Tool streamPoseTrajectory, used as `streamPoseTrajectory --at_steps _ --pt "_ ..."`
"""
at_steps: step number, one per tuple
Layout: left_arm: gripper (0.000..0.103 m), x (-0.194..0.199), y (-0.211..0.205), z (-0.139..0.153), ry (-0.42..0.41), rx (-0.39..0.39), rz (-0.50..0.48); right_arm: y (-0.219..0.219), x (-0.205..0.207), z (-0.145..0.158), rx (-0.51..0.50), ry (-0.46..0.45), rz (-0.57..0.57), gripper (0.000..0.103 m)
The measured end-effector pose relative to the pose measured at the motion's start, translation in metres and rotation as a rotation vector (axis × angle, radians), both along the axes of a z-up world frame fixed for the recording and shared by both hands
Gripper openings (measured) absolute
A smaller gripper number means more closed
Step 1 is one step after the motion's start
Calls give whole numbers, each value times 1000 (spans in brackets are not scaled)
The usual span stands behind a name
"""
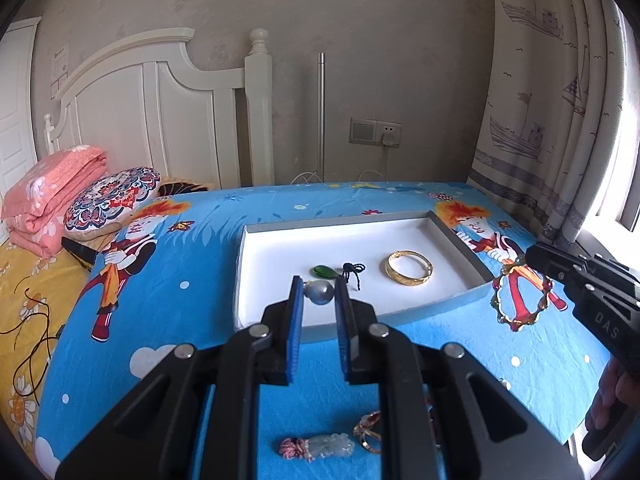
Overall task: Organize jewelry
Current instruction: 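Carry the bracelet and pearl over the white tray with both grippers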
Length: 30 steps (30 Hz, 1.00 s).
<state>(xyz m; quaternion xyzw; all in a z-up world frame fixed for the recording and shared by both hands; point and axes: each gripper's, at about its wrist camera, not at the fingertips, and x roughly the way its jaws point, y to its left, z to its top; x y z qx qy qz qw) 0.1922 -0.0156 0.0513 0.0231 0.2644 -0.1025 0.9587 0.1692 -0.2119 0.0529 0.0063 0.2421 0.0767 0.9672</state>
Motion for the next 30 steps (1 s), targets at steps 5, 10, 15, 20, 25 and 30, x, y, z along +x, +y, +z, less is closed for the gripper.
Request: streamPoseTrajectory --at_steps 5,10,15,20,25,30 --pt "15 5 -3 2 -3 2 5 0 6 0 -5 2 -4 12" --pt "15 14 -4 7 -3 0 16 1 15 2 -7 5 -16 12" --pt "15 24 -8 8 -1 8 20 4 25 4 -2 3 -20 12" --pt "15 41 -9 7 10 21 34 8 40 7 -7 8 -21 12" --pt "15 63 -9 5 25 33 51 9 62 7 -7 23 -31 12" --pt "15 90 -10 -3 59 38 57 9 85 5 -2 40 -44 12"
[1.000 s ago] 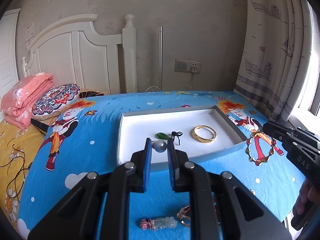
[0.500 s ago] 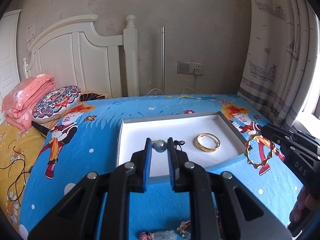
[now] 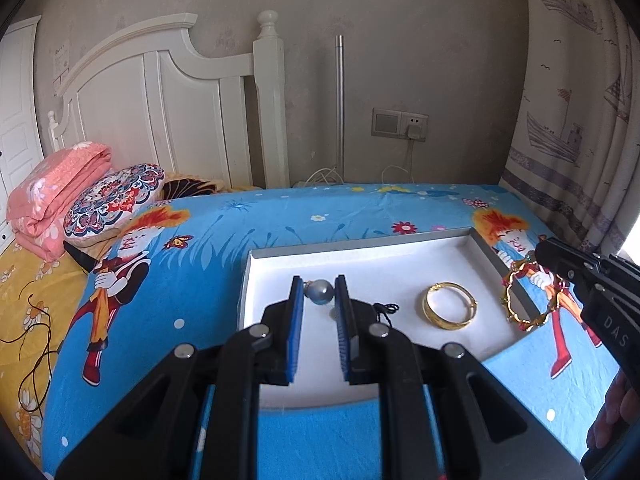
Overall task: Organize jewelry
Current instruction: 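Carry the bracelet and pearl over the white tray with both grippers, then lower bracelet and pearl into the tray and open both grippers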
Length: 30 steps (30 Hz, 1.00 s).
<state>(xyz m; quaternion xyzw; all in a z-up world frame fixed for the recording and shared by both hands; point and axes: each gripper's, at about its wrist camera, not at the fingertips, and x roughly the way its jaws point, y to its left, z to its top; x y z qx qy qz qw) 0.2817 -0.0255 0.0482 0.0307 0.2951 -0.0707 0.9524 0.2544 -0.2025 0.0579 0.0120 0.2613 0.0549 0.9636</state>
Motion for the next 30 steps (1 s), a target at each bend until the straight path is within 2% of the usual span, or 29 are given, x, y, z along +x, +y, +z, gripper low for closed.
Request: streamPoseTrajectory --at_steps 8,15,18,20,21,22,23,24,26,30 --pt "15 41 -3 -28 100 -1 -4 -4 45 -29 15 99 -21 12" --pt "16 62 -5 -53 185 -8 -11 -7 63 -54 18 161 -35 12" --pt "34 63 -5 -60 205 -8 -19 -9 66 -62 21 178 -44 13" --pt "38 63 -5 -61 204 -2 -21 -9 66 -65 21 191 -37 13" --pt "44 63 -5 -61 203 -3 -21 -9 66 -65 17 191 -38 15" --pt "51 61 -4 -60 195 -9 -21 -8 65 -65 16 189 -42 18" --pt "53 60 -4 -58 186 -9 -21 -9 64 -64 21 187 -46 30" --pt "56 58 -4 -57 180 -8 -21 -9 62 -63 25 181 -53 52" --pt "61 54 -3 -52 164 -7 -19 -10 56 -59 25 146 -59 80" --pt "72 45 0 -42 137 -22 -12 -8 46 -51 22 129 -61 84"
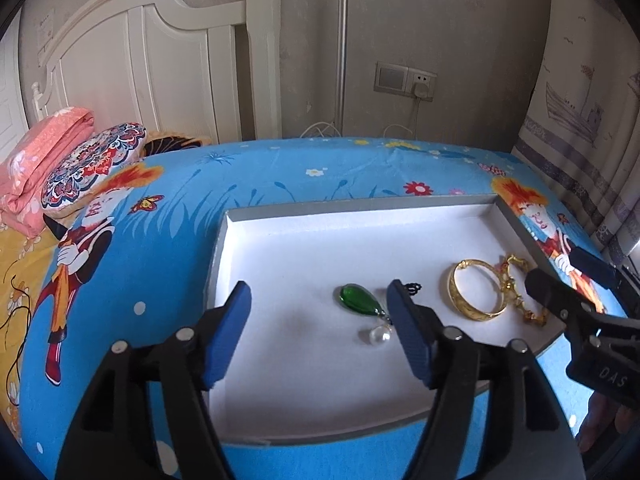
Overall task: Organize jewelry
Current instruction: 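Lower bracelet and pearl into the tray and open both grippers, then move both open grippers back toward the remaining red bracelets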
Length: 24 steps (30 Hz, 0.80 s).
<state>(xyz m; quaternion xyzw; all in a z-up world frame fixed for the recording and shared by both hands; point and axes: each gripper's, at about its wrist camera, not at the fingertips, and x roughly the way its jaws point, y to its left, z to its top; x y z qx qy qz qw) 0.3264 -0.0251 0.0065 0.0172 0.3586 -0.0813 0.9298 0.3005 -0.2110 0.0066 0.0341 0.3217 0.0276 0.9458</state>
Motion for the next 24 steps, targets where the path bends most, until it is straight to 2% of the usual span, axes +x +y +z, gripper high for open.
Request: streamPoseTrajectory --at_steps 4,10,13,18,24 --pt "88 -22 10 15 -61 -25 22 -2 -19 8 -7 -30 -17 84" --pt "96 -73 37 22 -107 -85 68 -18 -72 10 -12 -104 -96 84" --pt "96 -106 54 17 -114 -110 87 -29 -103 3 18 -117 -111 84" --pt "96 -155 74 -1 -120 -74 131 -33 -156 -18 41 -98 -78 84" --pt "91 -206 74 -26 -116 -55 67 -16 -203 -45 14 -67 -60 84"
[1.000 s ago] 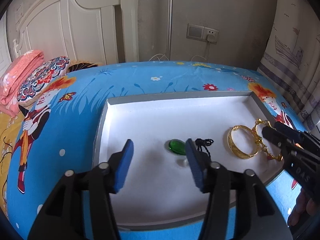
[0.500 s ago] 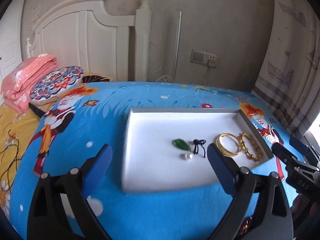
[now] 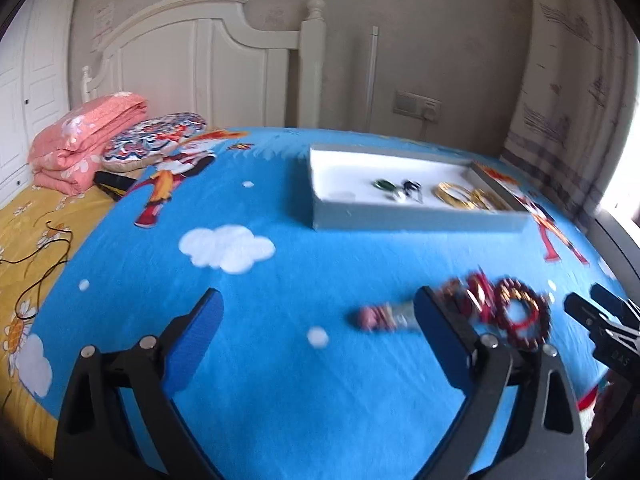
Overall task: Organize jewelry
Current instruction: 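Move both open grippers back toward the remaining red bracelets, then grasp the glass gourd charm with pink top with the left gripper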
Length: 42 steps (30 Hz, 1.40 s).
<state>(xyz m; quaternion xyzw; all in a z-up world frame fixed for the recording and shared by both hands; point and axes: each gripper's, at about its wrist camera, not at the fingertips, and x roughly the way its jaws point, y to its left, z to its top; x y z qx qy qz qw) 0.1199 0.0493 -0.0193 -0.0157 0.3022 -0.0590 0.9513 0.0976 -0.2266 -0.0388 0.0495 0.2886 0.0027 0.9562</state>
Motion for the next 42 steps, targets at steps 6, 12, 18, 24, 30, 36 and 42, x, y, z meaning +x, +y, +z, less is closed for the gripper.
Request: streamPoseTrajectory --at_steps 6,12,18,24,30,36,42 --pt "67 -15 -10 -19 29 30 -119 9 -18 -17 -4 44 52 84" --pt "60 -1 -22 -22 46 58 -190 17 -18 -16 19 45 109 84" --pt "43 12 -30 -26 95 38 -222 20 -15 -15 29 57 116 84" --pt "44 19 -38 -26 102 6 -202 20 -13 -14 28 56 123 84" --pt "59 24 -51 -27 98 65 -174 24 -14 -12 -10 48 117 84" --pt "60 23 -36 -29 97 96 -130 25 -15 -10 -12 48 122 84" --pt "60 19 -5 -28 114 91 -47 23 -16 -9 -4 44 119 84"
